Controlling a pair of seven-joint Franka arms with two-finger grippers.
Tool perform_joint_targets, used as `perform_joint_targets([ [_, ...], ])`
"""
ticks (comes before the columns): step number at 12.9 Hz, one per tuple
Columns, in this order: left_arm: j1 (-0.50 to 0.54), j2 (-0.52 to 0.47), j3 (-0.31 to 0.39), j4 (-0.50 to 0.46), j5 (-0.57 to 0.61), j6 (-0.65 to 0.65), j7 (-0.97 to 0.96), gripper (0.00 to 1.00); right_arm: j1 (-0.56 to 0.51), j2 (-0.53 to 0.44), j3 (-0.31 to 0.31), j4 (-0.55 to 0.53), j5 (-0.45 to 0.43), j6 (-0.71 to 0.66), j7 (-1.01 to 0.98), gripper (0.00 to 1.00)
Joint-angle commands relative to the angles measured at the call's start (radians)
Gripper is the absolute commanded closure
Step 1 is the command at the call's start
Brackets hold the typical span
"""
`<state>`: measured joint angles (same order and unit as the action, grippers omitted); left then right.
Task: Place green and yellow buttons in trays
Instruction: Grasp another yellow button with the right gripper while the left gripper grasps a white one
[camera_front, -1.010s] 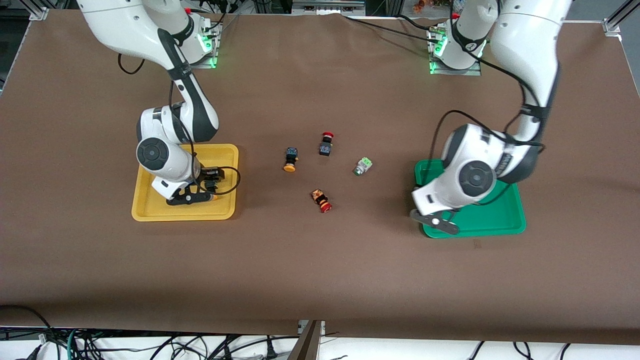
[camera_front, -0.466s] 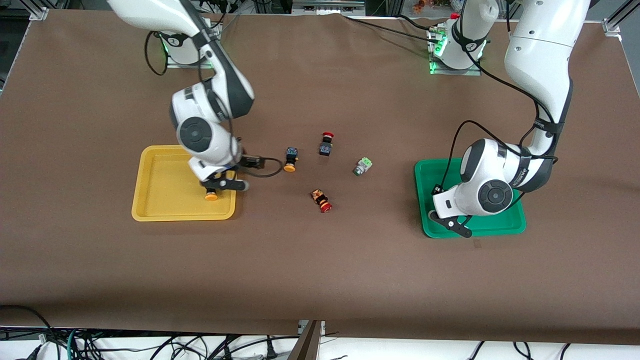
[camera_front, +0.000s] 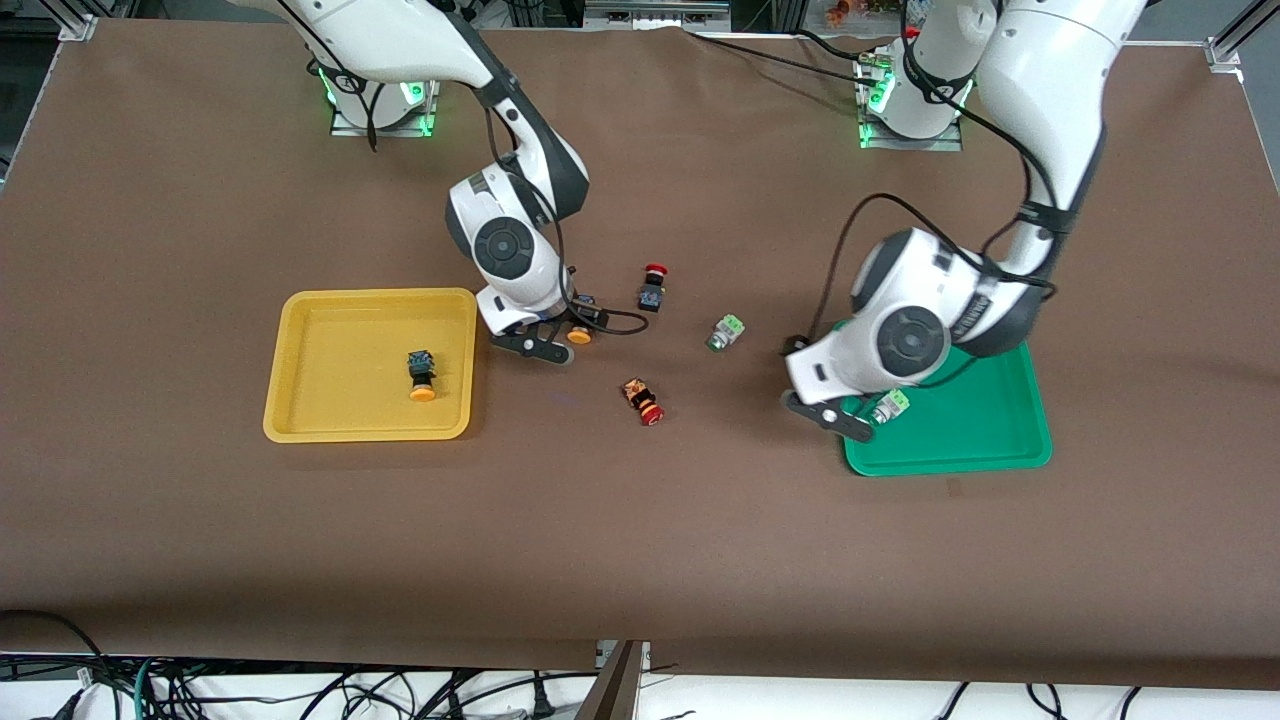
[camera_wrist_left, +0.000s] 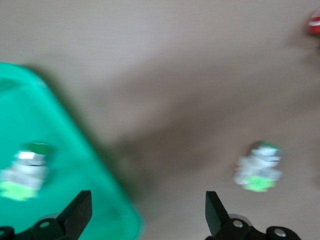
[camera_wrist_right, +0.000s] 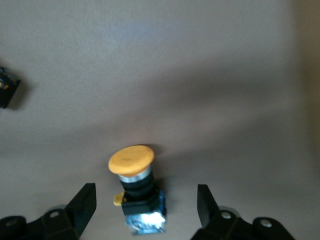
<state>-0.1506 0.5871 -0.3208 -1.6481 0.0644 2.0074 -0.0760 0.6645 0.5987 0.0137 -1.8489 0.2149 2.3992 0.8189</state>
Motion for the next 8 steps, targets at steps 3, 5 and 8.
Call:
perform_joint_targets([
  [3, -0.11, 0.031, -0.012, -0.048, -0.003, 0.108, -0.125, 0.0, 0.026, 0.019, -0.005, -0.01, 0.027, 0.044, 0.003, 0.6],
  [5, -0.112, 0.031, -0.014, -0.14, -0.003, 0.235, -0.126, 0.0, 0.021, 0.006, -0.011, -0.01, 0.024, 0.037, -0.029, 0.94],
  [8, -0.152, 0.033, -0.012, -0.219, -0.003, 0.341, -0.155, 0.0, 0.013, -0.069, -0.116, 0.022, 0.015, -0.157, -0.203, 0.99],
])
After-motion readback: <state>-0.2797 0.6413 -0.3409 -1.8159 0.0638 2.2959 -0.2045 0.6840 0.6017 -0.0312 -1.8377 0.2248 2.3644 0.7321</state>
